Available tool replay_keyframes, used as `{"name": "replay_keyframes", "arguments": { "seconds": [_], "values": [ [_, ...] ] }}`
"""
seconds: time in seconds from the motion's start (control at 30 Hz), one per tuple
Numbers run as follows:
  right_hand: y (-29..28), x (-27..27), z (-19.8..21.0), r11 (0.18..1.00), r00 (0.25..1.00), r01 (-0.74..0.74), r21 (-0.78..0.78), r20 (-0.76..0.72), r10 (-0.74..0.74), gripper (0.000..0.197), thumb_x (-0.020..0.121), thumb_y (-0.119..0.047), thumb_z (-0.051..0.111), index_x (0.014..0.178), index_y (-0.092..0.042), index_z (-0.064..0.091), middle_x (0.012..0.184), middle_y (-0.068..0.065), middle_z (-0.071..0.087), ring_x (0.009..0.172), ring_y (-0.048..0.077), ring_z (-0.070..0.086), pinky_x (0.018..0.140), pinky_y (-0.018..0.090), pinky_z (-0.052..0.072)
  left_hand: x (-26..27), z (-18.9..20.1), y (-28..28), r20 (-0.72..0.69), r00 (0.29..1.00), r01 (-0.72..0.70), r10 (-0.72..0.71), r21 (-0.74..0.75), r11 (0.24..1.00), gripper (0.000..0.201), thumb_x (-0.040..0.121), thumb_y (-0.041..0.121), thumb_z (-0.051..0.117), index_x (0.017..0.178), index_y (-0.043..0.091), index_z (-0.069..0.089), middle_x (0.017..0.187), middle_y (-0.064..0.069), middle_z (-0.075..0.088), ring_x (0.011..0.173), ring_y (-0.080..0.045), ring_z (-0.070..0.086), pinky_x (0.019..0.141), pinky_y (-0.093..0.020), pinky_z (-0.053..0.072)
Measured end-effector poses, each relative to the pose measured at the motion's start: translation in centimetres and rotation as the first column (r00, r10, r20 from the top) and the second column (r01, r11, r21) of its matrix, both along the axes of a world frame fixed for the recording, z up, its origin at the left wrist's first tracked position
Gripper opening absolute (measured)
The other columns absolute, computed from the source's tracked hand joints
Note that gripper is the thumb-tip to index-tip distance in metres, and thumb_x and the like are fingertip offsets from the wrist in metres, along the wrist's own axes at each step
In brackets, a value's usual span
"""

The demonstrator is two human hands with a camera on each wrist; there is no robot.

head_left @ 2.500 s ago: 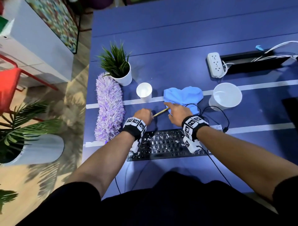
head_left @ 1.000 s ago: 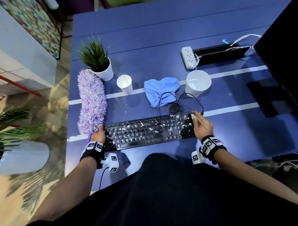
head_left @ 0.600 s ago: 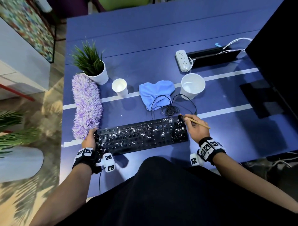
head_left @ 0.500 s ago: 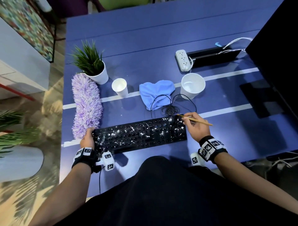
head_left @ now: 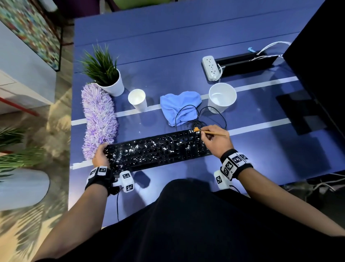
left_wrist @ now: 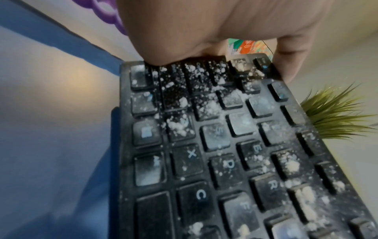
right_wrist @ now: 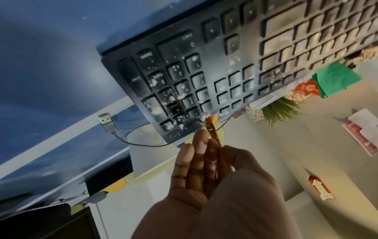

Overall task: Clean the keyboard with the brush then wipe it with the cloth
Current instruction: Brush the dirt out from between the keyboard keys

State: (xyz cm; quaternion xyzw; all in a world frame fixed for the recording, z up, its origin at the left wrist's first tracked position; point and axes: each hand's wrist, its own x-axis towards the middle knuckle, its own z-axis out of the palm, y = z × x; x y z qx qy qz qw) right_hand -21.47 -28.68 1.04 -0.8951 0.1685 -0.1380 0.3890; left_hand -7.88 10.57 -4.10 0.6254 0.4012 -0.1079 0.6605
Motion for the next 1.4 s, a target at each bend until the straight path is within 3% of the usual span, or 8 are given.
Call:
{"name": "replay_keyframes", "arguments": {
  "seconds": [0.17,0.37,0.57,0.83,1.0,1.1,1.27,1.4],
  "values": [
    [0.2,-0.4,-0.5,0.997,0.997,-0.043,-0.063,-0.062,0.039,0.010,0.083,-0.016,0.066,0.091,-0.014,0.070,0.084,0.002,0.066,0.067,0.013,0.061,0.070,0.032,0.057,0.1,0.3,-0.5,0.014,0.998,-0.053,0.053,0.006,0.999,0.029,0.047,0.044,0.082,0.065,0.022,0.076,0.080,-0.003,0.072,0.077,-0.025,0.066,0.086,-0.049,0.056],
    [0.6,0.4,0.8,0.985,0.997,-0.015,-0.172,-0.083,0.001,0.013,0.084,-0.023,0.061,0.092,-0.017,0.069,0.087,0.004,0.067,0.073,0.019,0.064,0.070,0.031,0.056,0.5,-0.3,-0.5,0.014,0.996,-0.087,0.087,-0.003,0.996,0.027,0.046,0.044,0.080,0.057,0.021,0.073,0.071,-0.001,0.068,0.074,-0.027,0.061,0.075,-0.042,0.052],
    [1.1,0.6,1.2,0.986,0.978,0.086,-0.144,-0.177,-0.111,0.011,0.081,-0.027,0.061,0.083,-0.019,0.067,0.087,-0.001,0.070,0.079,0.018,0.064,0.073,0.028,0.053,0.6,-0.1,-0.8,0.011,0.999,-0.053,0.053,0.021,0.998,0.025,0.047,0.046,0.074,0.056,0.022,0.070,0.068,0.001,0.065,0.069,-0.023,0.059,0.071,-0.037,0.050],
    [0.8,0.3,0.9,0.991,0.959,0.111,-0.079,-0.255,-0.127,0.009,0.079,-0.031,0.059,0.074,-0.022,0.060,0.077,-0.001,0.068,0.072,0.019,0.061,0.068,0.026,0.052,1.2,-0.7,-0.4,0.000,0.999,-0.041,0.041,0.059,0.997,0.030,0.046,0.048,0.073,0.061,0.023,0.071,0.075,-0.001,0.067,0.074,-0.023,0.061,0.079,-0.041,0.053],
    [0.9,0.3,1.0,0.980,0.983,0.172,0.105,-0.080,-0.164,0.005,0.081,-0.017,0.064,0.076,-0.018,0.066,0.075,0.000,0.067,0.063,0.004,0.057,0.068,0.018,0.048,1.4,-1.0,-0.2,-0.006,0.999,-0.043,0.043,0.037,0.998,0.030,0.045,0.048,0.075,0.061,0.023,0.071,0.077,-0.001,0.067,0.075,-0.023,0.061,0.078,-0.041,0.052],
    [0.4,0.1,0.8,0.983,0.952,0.179,0.042,-0.261,-0.162,0.014,0.082,-0.028,0.060,0.069,-0.021,0.058,0.065,-0.004,0.065,0.063,0.011,0.058,0.068,0.019,0.046,1.4,-1.5,0.1,-0.013,0.999,-0.031,0.031,0.007,0.999,0.029,0.046,0.047,0.075,0.060,0.022,0.071,0.076,-0.001,0.068,0.077,-0.025,0.062,0.076,-0.040,0.051],
    [0.6,0.1,1.5,0.979,0.984,0.172,0.112,-0.068,-0.166,0.005,0.081,-0.014,0.065,0.077,-0.014,0.067,0.072,-0.003,0.067,0.063,0.007,0.058,0.066,0.013,0.048,1.2,-1.6,0.2,-0.007,0.999,-0.040,0.040,0.000,0.999,0.024,0.047,0.045,0.076,0.054,0.023,0.071,0.072,0.000,0.066,0.076,-0.024,0.059,0.076,-0.040,0.049],
    [0.3,0.4,1.0,0.984,0.963,0.166,0.061,-0.226,-0.148,0.013,0.083,-0.019,0.060,0.073,-0.012,0.063,0.064,0.001,0.067,0.062,0.016,0.063,0.068,0.023,0.052,1.0,-1.1,-0.4,-0.002,0.998,-0.067,0.067,-0.010,0.998,0.028,0.046,0.043,0.075,0.061,0.021,0.068,0.068,0.001,0.065,0.074,-0.024,0.060,0.076,-0.039,0.050]
  ]
}}
